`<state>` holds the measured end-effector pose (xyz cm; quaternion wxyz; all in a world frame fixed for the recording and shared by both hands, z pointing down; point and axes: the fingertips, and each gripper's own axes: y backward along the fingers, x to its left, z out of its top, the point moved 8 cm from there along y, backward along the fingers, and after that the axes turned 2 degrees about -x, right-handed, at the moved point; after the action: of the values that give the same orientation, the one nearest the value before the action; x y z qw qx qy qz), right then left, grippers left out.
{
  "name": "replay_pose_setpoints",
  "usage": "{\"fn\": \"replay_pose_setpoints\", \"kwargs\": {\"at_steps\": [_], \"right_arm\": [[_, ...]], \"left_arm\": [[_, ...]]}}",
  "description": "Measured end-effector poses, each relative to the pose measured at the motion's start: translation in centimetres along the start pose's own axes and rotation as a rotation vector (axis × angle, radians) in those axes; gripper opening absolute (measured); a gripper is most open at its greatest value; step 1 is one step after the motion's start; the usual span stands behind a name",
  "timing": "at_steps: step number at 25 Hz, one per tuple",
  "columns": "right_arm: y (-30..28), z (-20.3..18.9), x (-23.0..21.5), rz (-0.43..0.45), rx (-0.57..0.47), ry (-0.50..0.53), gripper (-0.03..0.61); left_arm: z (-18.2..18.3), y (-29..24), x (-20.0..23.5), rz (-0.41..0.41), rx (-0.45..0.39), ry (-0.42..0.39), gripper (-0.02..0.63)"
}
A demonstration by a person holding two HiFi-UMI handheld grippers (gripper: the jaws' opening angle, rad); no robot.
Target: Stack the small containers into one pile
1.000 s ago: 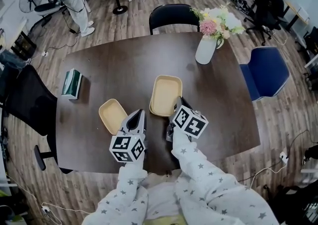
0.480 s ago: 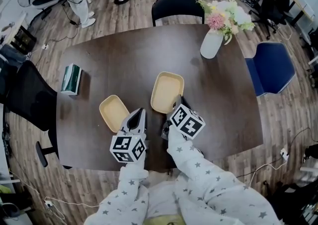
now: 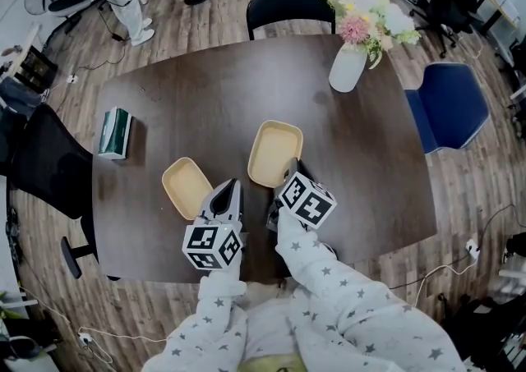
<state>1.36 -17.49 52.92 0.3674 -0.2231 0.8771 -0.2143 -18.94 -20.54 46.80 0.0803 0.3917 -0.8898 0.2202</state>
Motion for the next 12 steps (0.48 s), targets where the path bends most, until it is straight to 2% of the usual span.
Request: {"fn": "replay_pose_setpoints", "kwargs": {"at_steps": [4,10,12], "right_arm": [[-0.25,-0.20,0.06,-0.003,0.027,0.052,0.037],[-0.36,-0.44,0.69,0.061,0.056,0.137,0.040],[-0.33,-0.46,0.85,0.079,0.061,0.161,0.060]], "left_arm": [[-0.22,0.06,0.01,0.005,0.004,0.002,0.025],[-0.30,0.29,0.00,0.011,0.000,0.004,0.025],[-0.35,0.34,-0.09,0.011,-0.002,0.005,0.026]]}}
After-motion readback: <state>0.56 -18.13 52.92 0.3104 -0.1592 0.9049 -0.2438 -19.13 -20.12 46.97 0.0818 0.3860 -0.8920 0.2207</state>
